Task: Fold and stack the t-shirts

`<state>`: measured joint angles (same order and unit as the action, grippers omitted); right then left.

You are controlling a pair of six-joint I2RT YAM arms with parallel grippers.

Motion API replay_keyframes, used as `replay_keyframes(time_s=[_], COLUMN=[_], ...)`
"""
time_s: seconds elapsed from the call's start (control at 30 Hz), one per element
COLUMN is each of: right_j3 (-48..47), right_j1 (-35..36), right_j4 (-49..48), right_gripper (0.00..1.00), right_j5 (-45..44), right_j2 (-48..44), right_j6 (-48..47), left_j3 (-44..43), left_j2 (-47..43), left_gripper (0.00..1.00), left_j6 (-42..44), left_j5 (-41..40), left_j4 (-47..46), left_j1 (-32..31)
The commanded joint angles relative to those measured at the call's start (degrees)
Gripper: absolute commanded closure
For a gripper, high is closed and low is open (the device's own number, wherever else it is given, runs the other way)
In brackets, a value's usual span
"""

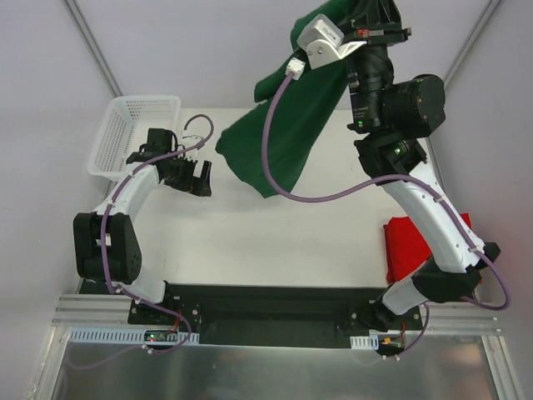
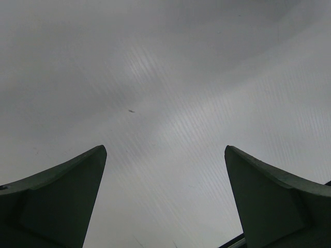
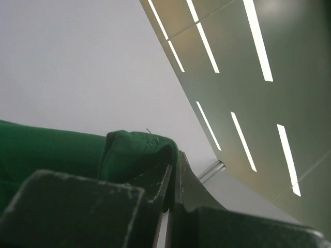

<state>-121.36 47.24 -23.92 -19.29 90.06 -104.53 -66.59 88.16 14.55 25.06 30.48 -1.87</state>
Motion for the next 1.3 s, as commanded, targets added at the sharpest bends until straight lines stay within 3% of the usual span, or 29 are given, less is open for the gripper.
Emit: replay_keyframes(time_s=[0.0,0.1,0.43,0.63,0.8,0.97,1.1,1.27], right_j3=[11.01,13.96,3.50,9.81,21.06,20.12,11.96,-12.79], right_j1=[-4.69,-8.56,-13.85,-13.84,-12.27,-7.61,-3.58,-0.49], right_j4=[-7.98,-9.04,-4.82,-2.72,-0.69,0.72,2.73,9.33], right_gripper=[0.99,0.99,0.99,0.99,0.99,0.99,0.99,0.99], right_j5=[-4.35,-5.31,-7.17,-8.40,-9.45,-12.17,-11.82,-11.05], right_j2=[-6.29,-7.71,-5.42,-7.00,-10.35,-6.22,2.10,13.81], right_j6=[-3.48,-5.07,-4.80,-3.75,-0.06,1.35,1.26,1.79], left_j3=[-0.47,-0.65,-0.30,-0.12,-0.12,0.05,0.49,1.20], left_j2=[-0.01,0.17,0.43,0.26,0.26,0.00,-0.71,-1.76], left_gripper=[0.00,0.01,0.01,0.01,0.01,0.01,0.01,0.01], left_j6=[-0.13,-0.13,-0.22,-0.22,-0.39,-0.66,-0.75,-0.66], left_j5=[1.57,2.10,2.27,2.36,2.28,2.28,1.93,1.31], left_j4=[-0.86,-0.95,-1.21,-1.47,-1.65,-1.74,-1.91,-2.09], left_j1=[-0.15,-0.15,-0.59,-0.68,-0.85,-0.94,-0.94,-0.94])
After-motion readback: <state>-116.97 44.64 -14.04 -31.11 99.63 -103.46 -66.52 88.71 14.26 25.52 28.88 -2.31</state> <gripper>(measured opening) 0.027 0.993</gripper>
